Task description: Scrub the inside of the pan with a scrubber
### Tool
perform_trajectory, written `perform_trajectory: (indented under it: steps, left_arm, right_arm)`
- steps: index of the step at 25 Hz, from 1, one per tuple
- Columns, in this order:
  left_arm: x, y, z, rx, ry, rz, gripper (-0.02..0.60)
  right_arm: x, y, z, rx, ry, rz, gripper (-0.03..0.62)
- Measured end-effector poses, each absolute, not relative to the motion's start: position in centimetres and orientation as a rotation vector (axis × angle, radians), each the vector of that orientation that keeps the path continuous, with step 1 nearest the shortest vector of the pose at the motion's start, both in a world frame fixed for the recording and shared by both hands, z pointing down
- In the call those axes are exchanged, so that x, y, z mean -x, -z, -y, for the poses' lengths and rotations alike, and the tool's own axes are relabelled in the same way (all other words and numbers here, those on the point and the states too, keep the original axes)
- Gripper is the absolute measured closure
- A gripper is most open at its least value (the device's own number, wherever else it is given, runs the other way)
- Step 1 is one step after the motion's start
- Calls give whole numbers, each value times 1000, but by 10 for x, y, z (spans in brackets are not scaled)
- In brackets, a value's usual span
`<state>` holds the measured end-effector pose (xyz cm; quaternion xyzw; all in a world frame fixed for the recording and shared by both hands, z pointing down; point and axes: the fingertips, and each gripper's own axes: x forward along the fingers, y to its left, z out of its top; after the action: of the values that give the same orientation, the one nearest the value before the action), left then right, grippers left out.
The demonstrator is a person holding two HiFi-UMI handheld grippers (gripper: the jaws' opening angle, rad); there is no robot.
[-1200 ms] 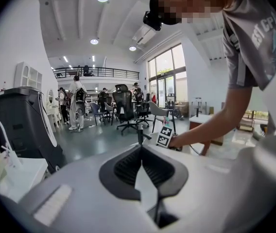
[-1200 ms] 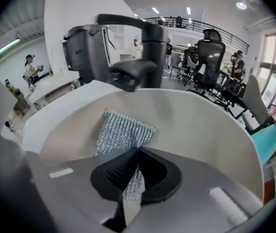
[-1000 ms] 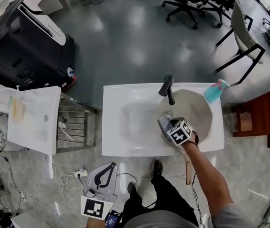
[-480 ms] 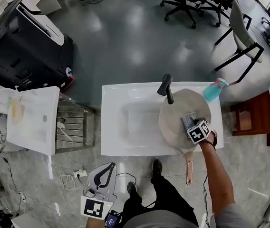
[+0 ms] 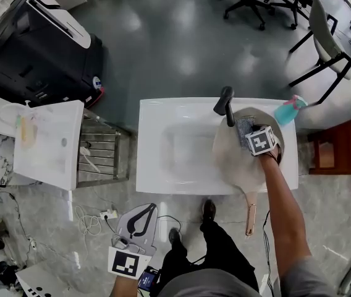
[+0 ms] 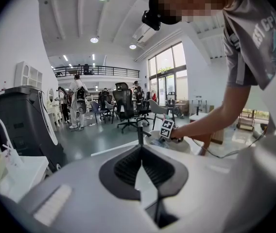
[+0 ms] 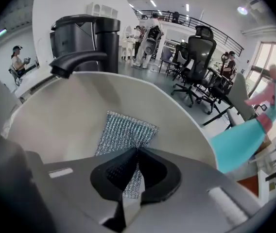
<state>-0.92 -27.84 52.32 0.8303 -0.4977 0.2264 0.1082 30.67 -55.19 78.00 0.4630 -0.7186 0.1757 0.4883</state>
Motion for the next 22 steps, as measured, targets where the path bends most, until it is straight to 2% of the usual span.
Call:
perform_trajectory:
  steps: [5,12,17,22]
  left_arm:
    - [5,-508,278,-2411,-649,1520,580]
    - [76,-495,276,-2544,-662,1687,580]
    - [100,-479,249,-2528,-633,1740,580]
    - [115,-464,223,-2551,-569,1740,580]
  right_arm:
    - [-289,-764,547,-1044,-371,1756,582]
    - [-207,-808,484,-791,-351,1791,582]
    - [-213,-810,436,-755,-408,1749,582]
    - [-234,-758,421,-943,-417,1767,583]
